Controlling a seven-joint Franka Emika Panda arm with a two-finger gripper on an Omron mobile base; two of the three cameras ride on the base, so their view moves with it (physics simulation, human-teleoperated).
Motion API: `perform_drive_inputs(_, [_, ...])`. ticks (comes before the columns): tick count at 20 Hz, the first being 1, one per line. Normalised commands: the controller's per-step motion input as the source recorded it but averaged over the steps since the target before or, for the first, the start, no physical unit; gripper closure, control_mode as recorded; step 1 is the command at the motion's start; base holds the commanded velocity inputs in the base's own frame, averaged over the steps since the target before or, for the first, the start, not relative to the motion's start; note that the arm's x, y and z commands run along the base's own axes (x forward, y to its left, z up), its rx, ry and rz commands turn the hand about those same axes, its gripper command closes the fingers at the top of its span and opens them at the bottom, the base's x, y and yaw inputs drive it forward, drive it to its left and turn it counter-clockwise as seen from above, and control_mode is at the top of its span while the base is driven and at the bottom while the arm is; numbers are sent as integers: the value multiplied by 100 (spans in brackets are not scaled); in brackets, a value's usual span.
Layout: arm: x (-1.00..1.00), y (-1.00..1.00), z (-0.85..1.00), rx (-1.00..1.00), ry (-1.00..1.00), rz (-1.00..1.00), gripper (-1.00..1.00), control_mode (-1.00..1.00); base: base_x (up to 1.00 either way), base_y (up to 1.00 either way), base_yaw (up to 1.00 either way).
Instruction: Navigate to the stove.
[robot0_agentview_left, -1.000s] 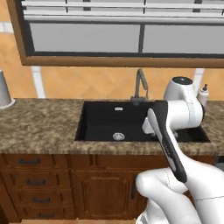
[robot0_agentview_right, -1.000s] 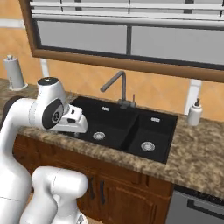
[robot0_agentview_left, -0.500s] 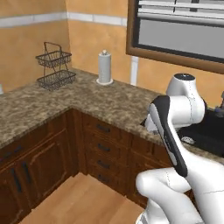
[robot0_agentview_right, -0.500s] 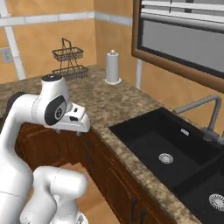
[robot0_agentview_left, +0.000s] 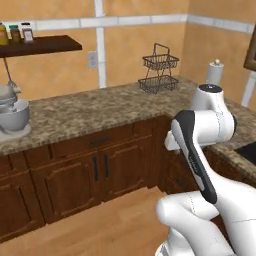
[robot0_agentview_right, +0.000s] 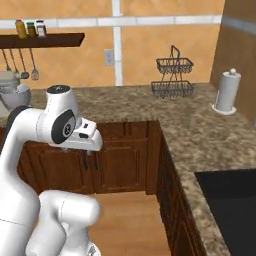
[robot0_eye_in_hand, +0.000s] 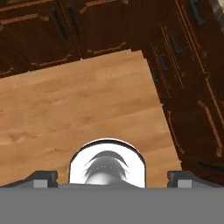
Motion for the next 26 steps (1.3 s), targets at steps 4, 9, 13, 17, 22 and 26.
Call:
perform_drive_inputs(4, [0,0,0,0,0,0,-100,100,45,84,61])
perform_drive_inputs(9, [0,0,0,0,0,0,-100,100,49,70,66])
perform_drive_inputs(13, [0,0,0,0,0,0,-100,100,51,44,73])
perform_drive_inputs(17, [0,0,0,0,0,0,-100,100,59,33,77])
perform_drive_inputs(22, [0,0,0,0,0,0,-100,100,56,28,80])
perform_drive_inputs(26, [0,0,0,0,0,0,-100,100,48,23,82])
